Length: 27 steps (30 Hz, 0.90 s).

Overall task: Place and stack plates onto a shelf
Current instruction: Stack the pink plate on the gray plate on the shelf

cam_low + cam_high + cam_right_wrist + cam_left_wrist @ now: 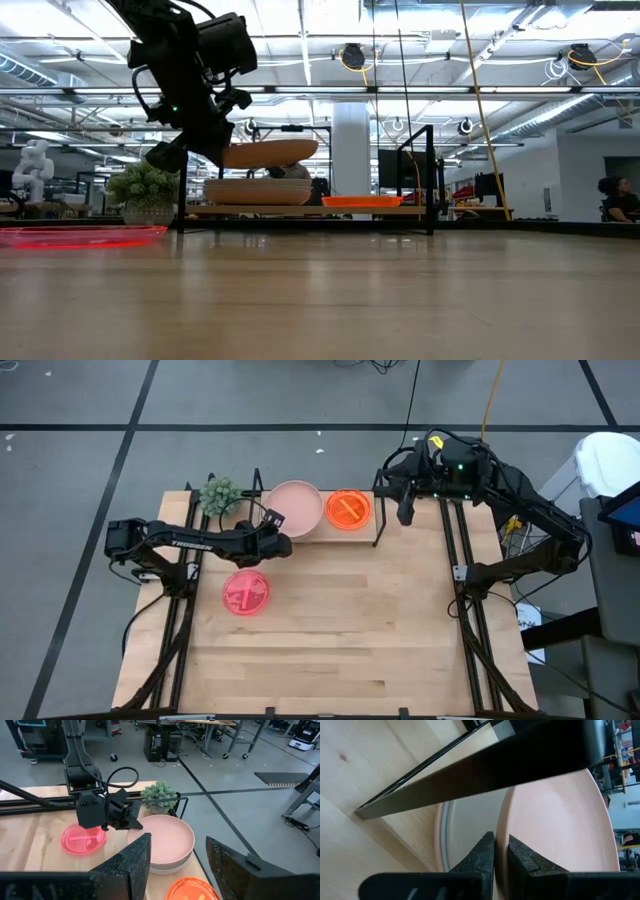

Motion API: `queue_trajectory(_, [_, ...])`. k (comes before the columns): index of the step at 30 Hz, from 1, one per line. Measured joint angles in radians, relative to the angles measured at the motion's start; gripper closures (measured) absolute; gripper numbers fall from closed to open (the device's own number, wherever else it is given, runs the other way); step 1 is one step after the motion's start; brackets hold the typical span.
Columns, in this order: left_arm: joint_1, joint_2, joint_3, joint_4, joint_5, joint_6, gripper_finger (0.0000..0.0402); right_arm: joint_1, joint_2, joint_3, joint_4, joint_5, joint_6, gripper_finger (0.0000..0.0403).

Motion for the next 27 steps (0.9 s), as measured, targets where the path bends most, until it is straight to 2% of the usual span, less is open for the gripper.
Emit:
queue_trajectory(6, [0.0,0.0,0.0,0.013,0.0,0.009,0.0364,0.0,0.0,0.0,0.0,0.001,0.001,0.023])
queue_trajectory(12, [0.0,0.0,0.0,0.018,-0.001,-0.001,0.0294,0.0,0.0,0.0,0.0,-0.007,0.001,0.023])
queue_trajectory(16, [0.0,0.0,0.0,0.019,0.001,-0.004,0.0263,0.0,0.0,0.0,0.0,-0.024,-0.001,0.023])
queue_trajectory(27, [-0.066,0.0,0.0,0.079,0.035,-0.031,0.0252,0.0,0.0,0.0,0.0,-0.028,-0.013,0.023])
